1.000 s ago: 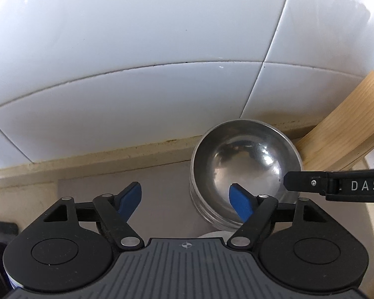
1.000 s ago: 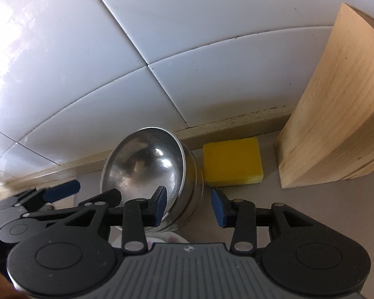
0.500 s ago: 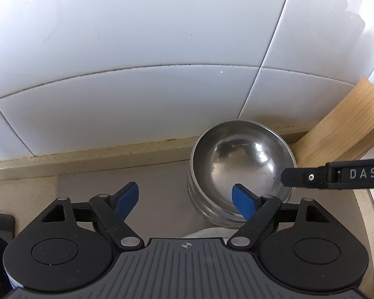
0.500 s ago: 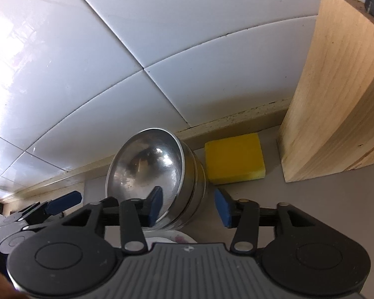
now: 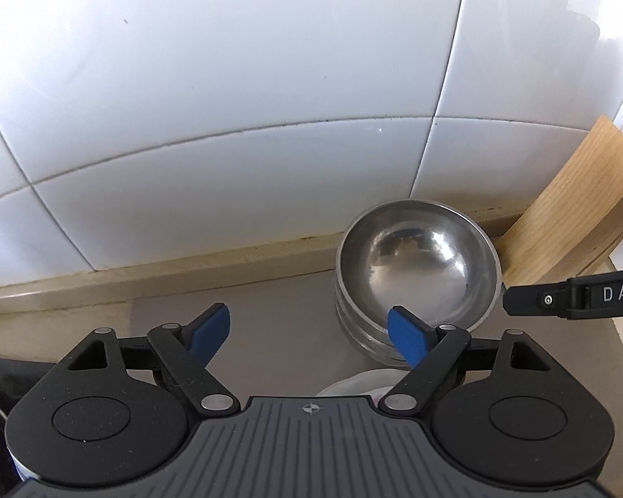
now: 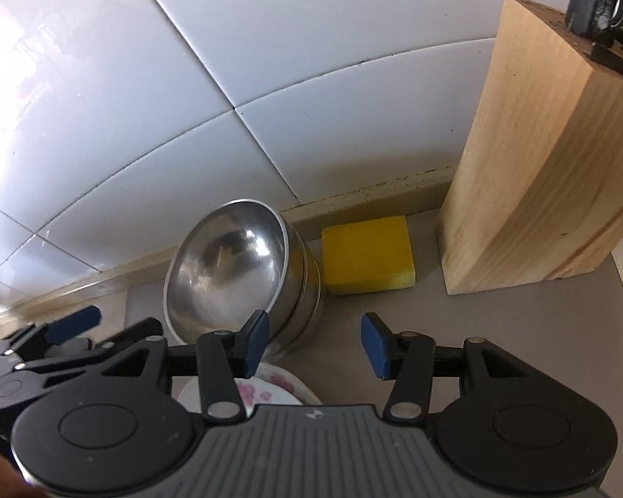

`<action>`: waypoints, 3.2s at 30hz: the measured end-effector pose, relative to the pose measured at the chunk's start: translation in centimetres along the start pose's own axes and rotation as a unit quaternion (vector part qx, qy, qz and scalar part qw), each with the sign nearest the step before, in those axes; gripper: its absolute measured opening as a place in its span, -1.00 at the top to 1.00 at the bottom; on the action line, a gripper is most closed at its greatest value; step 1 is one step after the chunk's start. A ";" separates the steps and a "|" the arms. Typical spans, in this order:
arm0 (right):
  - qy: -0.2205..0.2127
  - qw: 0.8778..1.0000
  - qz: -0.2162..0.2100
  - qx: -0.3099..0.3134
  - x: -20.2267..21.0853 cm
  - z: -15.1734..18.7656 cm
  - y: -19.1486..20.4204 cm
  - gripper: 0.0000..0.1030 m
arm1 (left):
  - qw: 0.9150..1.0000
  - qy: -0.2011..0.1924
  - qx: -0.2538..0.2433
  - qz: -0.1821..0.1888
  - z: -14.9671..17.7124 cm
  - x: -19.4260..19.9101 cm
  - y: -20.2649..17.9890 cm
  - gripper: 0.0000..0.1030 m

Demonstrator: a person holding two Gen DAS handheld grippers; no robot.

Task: Organize plates and bowls
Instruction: 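Move both grippers back to the rim of the stacked steel bowls, then close both grippers on the rim of the stacked bowls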

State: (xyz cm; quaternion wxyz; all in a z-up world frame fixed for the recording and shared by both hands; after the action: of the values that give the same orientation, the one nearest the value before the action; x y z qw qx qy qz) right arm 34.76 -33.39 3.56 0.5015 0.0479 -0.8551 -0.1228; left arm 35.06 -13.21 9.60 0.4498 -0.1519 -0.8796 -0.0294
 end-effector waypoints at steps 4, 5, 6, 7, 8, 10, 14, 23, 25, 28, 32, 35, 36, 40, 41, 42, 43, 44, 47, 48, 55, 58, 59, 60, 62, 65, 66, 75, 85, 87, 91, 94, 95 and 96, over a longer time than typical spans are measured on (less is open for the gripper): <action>-0.004 1.000 0.005 0.010 0.5 0.4 0.3 0.42 | 1.000 -0.012 -0.010 -0.014 0.3 0.9 -0.2 -0.64; -0.005 1.000 0.006 0.012 0.7 0.4 0.3 0.42 | 1.000 -0.014 -0.015 -0.016 0.4 1.1 -0.3 -0.64; -0.007 1.000 0.008 0.014 0.8 0.5 0.4 0.42 | 1.000 -0.016 -0.018 -0.019 0.5 1.2 -0.3 -0.64; -0.007 1.000 0.008 0.015 0.8 0.5 0.5 0.41 | 0.999 -0.018 -0.020 -0.021 0.6 1.3 -0.3 -0.64; -0.007 1.000 0.007 0.017 0.9 0.6 0.6 0.41 | 0.999 -0.019 -0.021 -0.022 0.7 1.5 -0.3 -0.64; -0.005 1.000 0.006 0.019 0.9 0.6 0.7 0.41 | 0.999 -0.023 -0.025 -0.023 0.7 1.7 -0.3 -0.64; -0.005 1.000 0.006 0.018 0.6 0.6 0.6 0.40 | 0.998 -0.027 -0.041 -0.037 0.8 1.4 -0.5 -0.64; 0.004 1.000 0.004 0.013 -0.4 0.4 0.3 0.39 | 0.997 -0.026 -0.051 -0.046 0.9 0.7 -0.2 -0.65; 0.006 1.000 0.005 0.010 -0.6 0.4 0.1 0.39 | 0.997 -0.028 -0.054 -0.049 0.9 0.5 -0.2 -0.65; 0.005 1.000 0.003 0.005 -0.7 0.4 -0.1 0.39 | 0.997 -0.025 -0.053 -0.046 0.7 0.3 -0.1 -0.66; 0.001 1.000 0.004 0.001 -0.5 0.1 -0.4 0.39 | 0.997 -0.026 -0.059 -0.047 0.6 0.0 -0.2 -0.66; -0.003 1.000 0.003 -0.004 -0.2 -0.1 -0.6 0.39 | 0.997 -0.025 -0.059 -0.044 0.5 -0.1 -0.2 -0.66; -0.005 1.000 0.005 -0.005 -0.2 -0.1 -0.7 0.39 | 0.997 -0.024 -0.060 -0.045 0.5 -0.1 -0.2 -0.66; -0.009 1.000 0.011 -0.003 0.0 -0.2 -0.6 0.39 | 0.997 -0.018 -0.054 -0.045 0.5 -0.3 0.1 -0.66; -0.010 1.000 0.011 -0.003 0.1 -0.2 -0.5 0.39 | 0.998 -0.015 -0.051 -0.044 0.4 -0.4 0.2 -0.66; -0.011 1.000 0.012 -0.003 0.1 -0.2 -0.5 0.39 | 0.998 -0.014 -0.048 -0.042 0.4 -0.4 0.3 -0.66; -0.012 1.000 0.013 -0.003 0.1 -0.3 -0.5 0.39 | 0.998 -0.012 -0.047 -0.041 0.4 -0.5 0.4 -0.66; -0.012 1.000 0.012 -0.002 0.1 -0.3 -0.5 0.39 | 0.998 -0.010 -0.046 -0.039 0.3 -0.5 0.4 -0.66; -0.010 1.000 0.013 0.003 0.3 -0.3 -0.3 0.38 | 0.999 -0.002 -0.041 -0.036 0.3 -0.7 0.3 -0.66; -0.011 1.000 0.014 0.007 0.3 -0.3 -0.2 0.38 | 0.999 -0.001 -0.039 -0.037 0.2 -0.7 0.3 -0.66; -0.009 1.000 0.020 0.005 -0.3 -1.4 0.3 0.24 | 1.000 0.002 -0.010 -0.021 -1.5 -1.1 0.3 -0.66; -0.005 1.000 0.014 0.004 -0.7 -1.8 0.6 0.22 | 1.000 0.011 -0.003 -0.016 -2.1 -1.9 -0.1 -0.67; -0.002 1.000 0.011 0.003 -1.0 -2.0 0.7 0.22 | 1.000 0.015 -0.005 -0.015 -2.2 -2.2 -0.3 -0.67; 0.002 1.000 0.007 0.002 -1.2 -2.1 0.9 0.22 | 1.000 0.018 -0.009 -0.014 -2.3 -2.5 -0.5 -0.67; 0.013 1.000 0.001 -0.002 -1.9 -2.1 1.2 0.22 | 0.999 0.021 -0.020 -0.015 -2.3 -3.0 -1.1 -0.67; 0.031 0.999 -0.008 -0.009 -3.0 -1.9 1.2 0.21 | 0.999 0.030 -0.030 -0.015 -2.3 -4.0 -1.6 -0.68; 0.036 0.999 -0.009 -0.009 -3.4 -1.9 1.3 0.22 | 0.999 0.032 -0.032 -0.019 -2.3 -4.3 -1.7 -0.68; 0.067 0.998 -0.002 -0.017 -5.6 -2.2 1.4 0.22 | 0.998 0.055 -0.029 -0.027 -2.1 -6.8 -0.7 -0.68; 0.085 0.995 -0.007 -0.052 -7.0 -2.4 0.5 0.22 | 0.998 0.059 -0.019 -0.018 -2.2 -8.0 0.3 -0.69; 0.094 0.993 -0.018 -0.065 -7.0 -2.4 0.1 0.23 | 0.998 0.067 -0.016 -0.009 -2.2 -7.9 0.6 -0.69; 0.061 0.997 -0.014 -0.037 -4.7 -2.4 0.0 0.23 | 0.998 0.066 -0.019 0.001 -2.0 -7.7 1.3 -0.69; 0.078 0.995 -0.030 -0.053 -4.8 -2.6 -0.2 0.24 | 0.997 0.075 -0.011 0.009 -2.3 -8.4 1.1 -0.70; 0.084 0.994 -0.029 -0.057 -5.0 -2.5 -0.1 0.28 | 0.997 0.076 -0.017 0.011 -2.3 -8.5 1.0 -0.72; 0.083 0.995 -0.020 -0.056 -5.2 -2.3 -0.1 0.28 | 0.997 0.077 -0.025 0.012 -2.2 -8.5 0.8 -0.72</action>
State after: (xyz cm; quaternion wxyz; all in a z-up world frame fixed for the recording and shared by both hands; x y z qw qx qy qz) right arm 39.32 -32.82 0.24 0.5700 0.0472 -0.8011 -0.1765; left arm 41.73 -14.91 4.03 0.5127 -0.1711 -0.8394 -0.0571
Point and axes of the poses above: each gripper's, at about its wrist camera, not at the fingertips, and x roughly against the way its jaws point, y to its left, z to its underside, the point moved 1 cm from there along -x, roughly the way its jaws point, and after that the axes turned 7 degrees about z, right-handed, at the moved point
